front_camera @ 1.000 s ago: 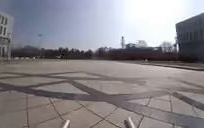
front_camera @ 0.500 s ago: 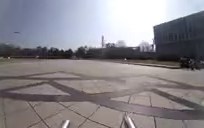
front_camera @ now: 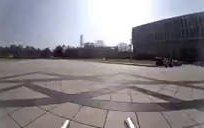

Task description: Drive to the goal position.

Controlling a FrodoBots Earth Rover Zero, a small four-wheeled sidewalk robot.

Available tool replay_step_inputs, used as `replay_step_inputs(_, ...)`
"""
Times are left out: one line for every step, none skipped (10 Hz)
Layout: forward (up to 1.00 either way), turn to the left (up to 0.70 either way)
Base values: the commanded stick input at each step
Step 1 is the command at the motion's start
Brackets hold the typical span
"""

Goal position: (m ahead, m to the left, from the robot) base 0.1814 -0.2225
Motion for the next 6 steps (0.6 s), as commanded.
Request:
replay_step_inputs(0.00,-1.00)
replay_step_inputs(0.00,-1.00)
replay_step_inputs(0.00,-1.00)
replay_step_inputs(0.00,-1.00)
replay_step_inputs(0.00,-1.00)
replay_step_inputs(0.00,-1.00)
